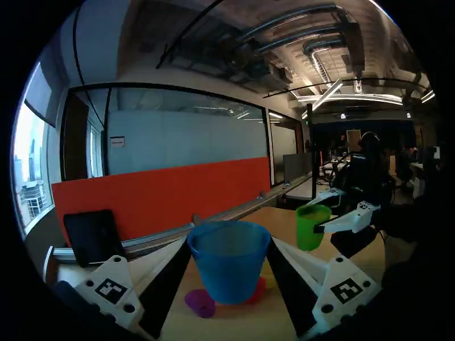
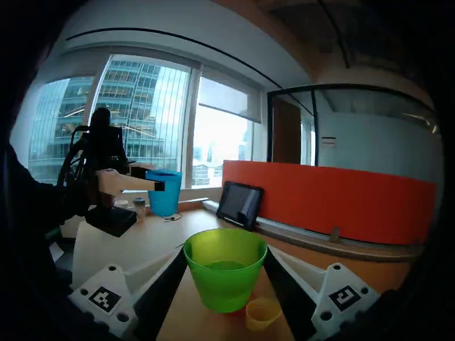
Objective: Pour water
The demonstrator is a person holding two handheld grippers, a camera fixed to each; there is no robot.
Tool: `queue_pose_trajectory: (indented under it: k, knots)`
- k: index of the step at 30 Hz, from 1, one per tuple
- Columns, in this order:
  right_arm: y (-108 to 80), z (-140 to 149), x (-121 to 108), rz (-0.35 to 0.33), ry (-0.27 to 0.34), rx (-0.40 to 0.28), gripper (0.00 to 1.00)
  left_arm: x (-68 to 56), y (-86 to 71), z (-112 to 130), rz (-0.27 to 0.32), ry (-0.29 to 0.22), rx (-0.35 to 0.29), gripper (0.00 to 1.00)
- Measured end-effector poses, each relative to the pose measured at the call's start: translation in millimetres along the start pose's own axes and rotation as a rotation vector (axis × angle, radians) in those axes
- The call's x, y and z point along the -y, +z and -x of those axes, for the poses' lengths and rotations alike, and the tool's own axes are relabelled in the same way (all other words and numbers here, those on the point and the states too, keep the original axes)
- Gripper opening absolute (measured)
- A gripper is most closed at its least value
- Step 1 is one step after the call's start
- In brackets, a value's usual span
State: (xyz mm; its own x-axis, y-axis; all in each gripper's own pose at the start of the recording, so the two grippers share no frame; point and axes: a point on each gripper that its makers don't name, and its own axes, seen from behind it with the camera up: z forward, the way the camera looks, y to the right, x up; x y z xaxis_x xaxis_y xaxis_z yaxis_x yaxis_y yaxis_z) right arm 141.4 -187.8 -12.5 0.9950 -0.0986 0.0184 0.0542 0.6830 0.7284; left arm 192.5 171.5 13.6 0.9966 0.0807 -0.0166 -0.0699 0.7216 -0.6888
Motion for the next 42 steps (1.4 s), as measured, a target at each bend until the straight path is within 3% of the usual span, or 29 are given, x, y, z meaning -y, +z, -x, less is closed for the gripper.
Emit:
queue_pose_trajectory:
  k: [14, 42]
  knots:
    - [-16.6, 1, -22, 0.036, 0.014, 0.019, 0.92, 3.3, -7.8, 35, -0.014, 0.013, 0.061, 0.89]
    - [-28.6, 66, -25, -0.019, -0.004, 0.257, 0.92, -14.5, -8.9, 132, 0.036, 0.043, 0.292, 0.89]
